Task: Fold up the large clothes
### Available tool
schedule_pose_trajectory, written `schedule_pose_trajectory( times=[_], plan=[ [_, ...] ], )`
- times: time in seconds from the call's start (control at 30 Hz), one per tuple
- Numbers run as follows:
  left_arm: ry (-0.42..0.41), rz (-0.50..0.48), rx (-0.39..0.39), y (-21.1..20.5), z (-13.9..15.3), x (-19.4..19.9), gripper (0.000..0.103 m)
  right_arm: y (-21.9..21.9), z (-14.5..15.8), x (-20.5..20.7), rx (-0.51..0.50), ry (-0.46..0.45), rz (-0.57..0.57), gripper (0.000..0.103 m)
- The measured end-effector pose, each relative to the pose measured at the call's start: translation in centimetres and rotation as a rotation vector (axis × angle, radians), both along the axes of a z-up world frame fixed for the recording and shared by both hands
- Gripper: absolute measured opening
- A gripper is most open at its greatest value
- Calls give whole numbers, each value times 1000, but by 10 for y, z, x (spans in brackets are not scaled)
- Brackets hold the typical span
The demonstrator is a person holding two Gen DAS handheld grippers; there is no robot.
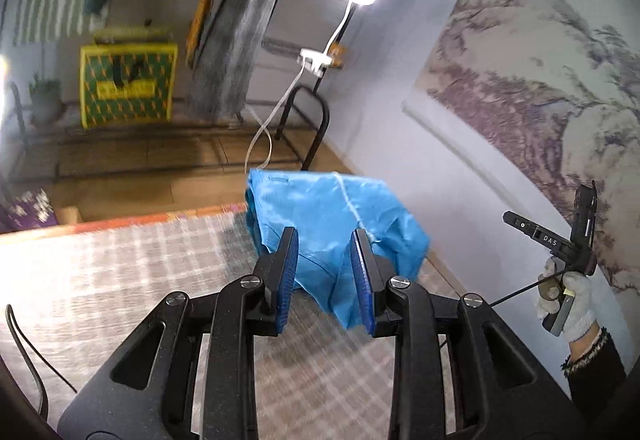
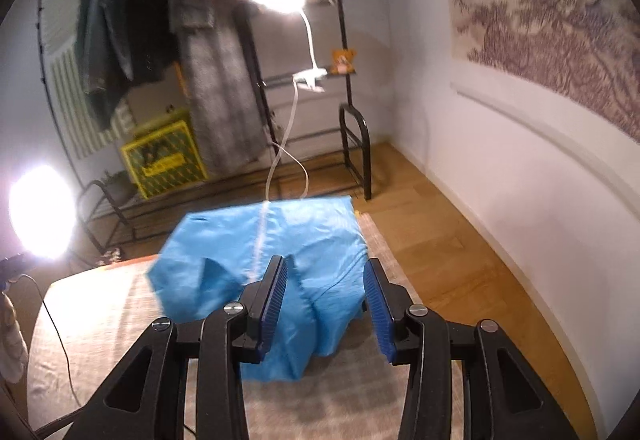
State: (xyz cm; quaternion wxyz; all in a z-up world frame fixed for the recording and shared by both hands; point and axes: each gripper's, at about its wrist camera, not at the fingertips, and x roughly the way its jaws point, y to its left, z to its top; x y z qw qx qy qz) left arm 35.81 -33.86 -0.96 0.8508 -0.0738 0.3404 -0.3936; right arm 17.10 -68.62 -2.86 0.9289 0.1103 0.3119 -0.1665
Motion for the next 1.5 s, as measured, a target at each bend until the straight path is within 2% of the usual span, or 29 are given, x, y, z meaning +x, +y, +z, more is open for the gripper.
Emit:
schedule_pose_trajectory(
  times=[0.27,0.47,0.67,0.87,0.93,1.0,1.03,1.2,1.23,1.27,1.3,1.4,1.5],
  plan=[
    [-108,21,0,93,76,-85,28,50,67,-91,-30,-95,46,42],
    [-141,6,-9,154,106,-149,28,88,103,-157,-80,-124,77,42],
    [-169,22,-12,206,129,-199,28,111,131,-205,-101,-162,94,42],
    [-219,71,-3,251,151,-238,28,124,148,-234,-130,-195,89,42],
    [-220,83,4,260,147,-251,31,129,147,-240,-142,-181,66,44],
    [-198,89,7,261,134,-258,43,137,138,-245,-151,-165,44,55],
    [-187,88,17,259,123,-263,46,144,132,-249,-146,-157,41,57],
    [-168,70,58,243,74,-292,47,170,95,-262,-117,-107,32,58],
    [-162,71,58,239,65,-297,52,174,89,-266,-110,-101,29,60],
    [-152,68,53,236,54,-303,60,179,83,-268,-105,-97,23,68],
    [-142,68,48,234,47,-307,64,183,77,-271,-109,-94,9,74],
    [-114,82,42,230,31,-315,68,198,62,-281,-140,-83,-28,80],
    [-115,112,77,225,21,-320,77,213,49,-287,-163,-70,-42,90]
  ],
)
